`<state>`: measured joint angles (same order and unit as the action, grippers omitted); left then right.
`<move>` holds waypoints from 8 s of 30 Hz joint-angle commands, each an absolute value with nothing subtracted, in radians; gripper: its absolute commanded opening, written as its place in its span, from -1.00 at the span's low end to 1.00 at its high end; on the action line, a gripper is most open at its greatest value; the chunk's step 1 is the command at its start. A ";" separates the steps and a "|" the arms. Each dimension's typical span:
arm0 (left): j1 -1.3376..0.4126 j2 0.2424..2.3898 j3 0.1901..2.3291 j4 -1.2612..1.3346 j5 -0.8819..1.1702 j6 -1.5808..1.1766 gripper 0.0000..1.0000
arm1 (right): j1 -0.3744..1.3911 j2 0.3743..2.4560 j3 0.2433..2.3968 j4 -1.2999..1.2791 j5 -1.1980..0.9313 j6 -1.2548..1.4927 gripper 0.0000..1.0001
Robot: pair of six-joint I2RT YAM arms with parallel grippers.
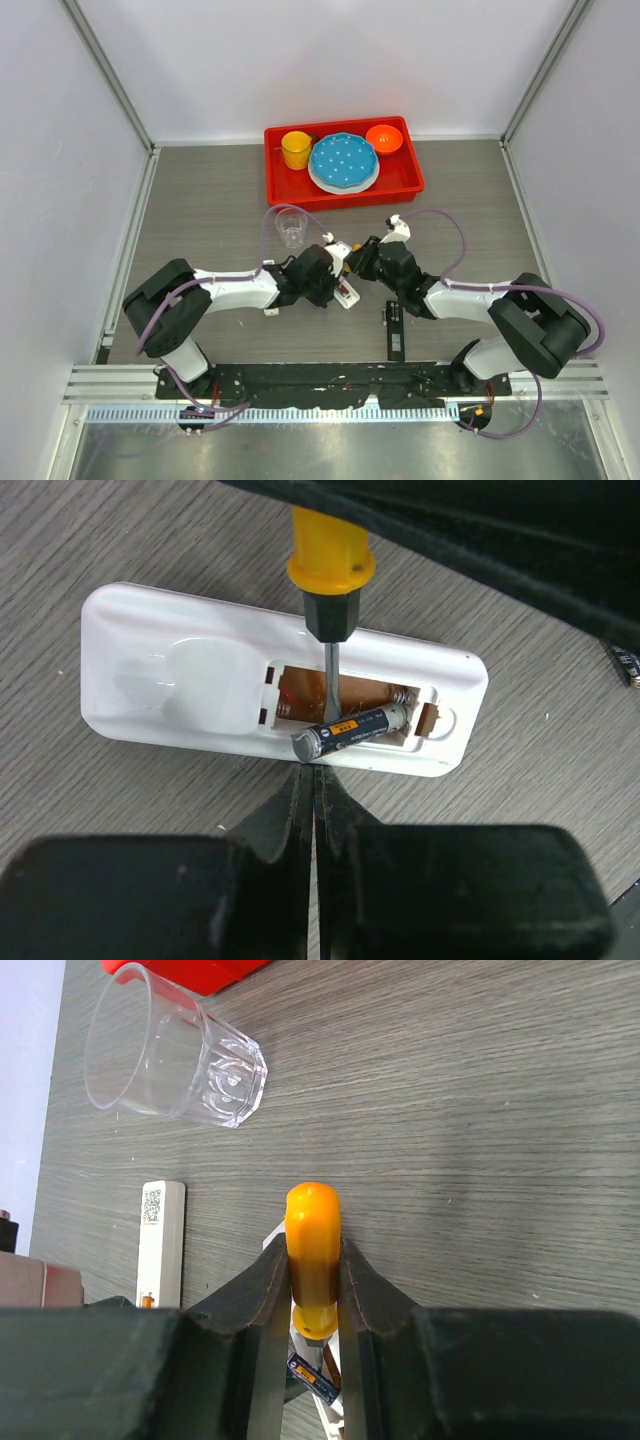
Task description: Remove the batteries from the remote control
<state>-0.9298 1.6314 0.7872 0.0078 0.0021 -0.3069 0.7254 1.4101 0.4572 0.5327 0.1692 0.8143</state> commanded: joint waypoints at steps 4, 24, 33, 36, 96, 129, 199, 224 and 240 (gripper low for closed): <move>-0.882 1.637 0.785 0.029 0.047 -0.319 -0.89 | 0.732 1.376 0.457 0.545 0.130 0.859 -0.98; -0.862 1.644 0.788 0.029 0.097 -0.328 -0.86 | 0.730 1.279 0.476 0.443 0.152 0.790 -0.98; -0.862 1.602 0.766 0.037 0.098 -0.318 -0.43 | 0.730 1.167 0.471 0.379 0.190 0.759 -0.98; -0.862 1.557 0.747 0.040 0.095 -0.314 -0.12 | 0.726 1.109 0.462 0.341 0.202 0.752 -0.98; -0.775 1.416 0.676 -0.422 -0.290 -0.692 -0.21 | 0.686 0.758 0.334 0.112 0.198 0.732 -0.98; -1.081 1.804 1.109 -0.341 -0.160 -0.658 -0.95 | 0.663 0.650 0.383 -0.026 0.242 0.690 -0.98; -1.086 1.578 0.868 -0.278 -0.137 -0.233 0.40 | 0.649 0.707 0.377 -0.012 0.235 0.680 -0.98; -1.011 1.850 1.160 -0.164 -0.075 -0.087 -0.14 | 0.604 0.836 0.385 0.120 0.230 0.652 -0.98; -0.959 1.629 0.878 0.041 -0.032 -0.113 0.38 | 0.494 1.120 0.457 0.374 0.094 0.699 -0.98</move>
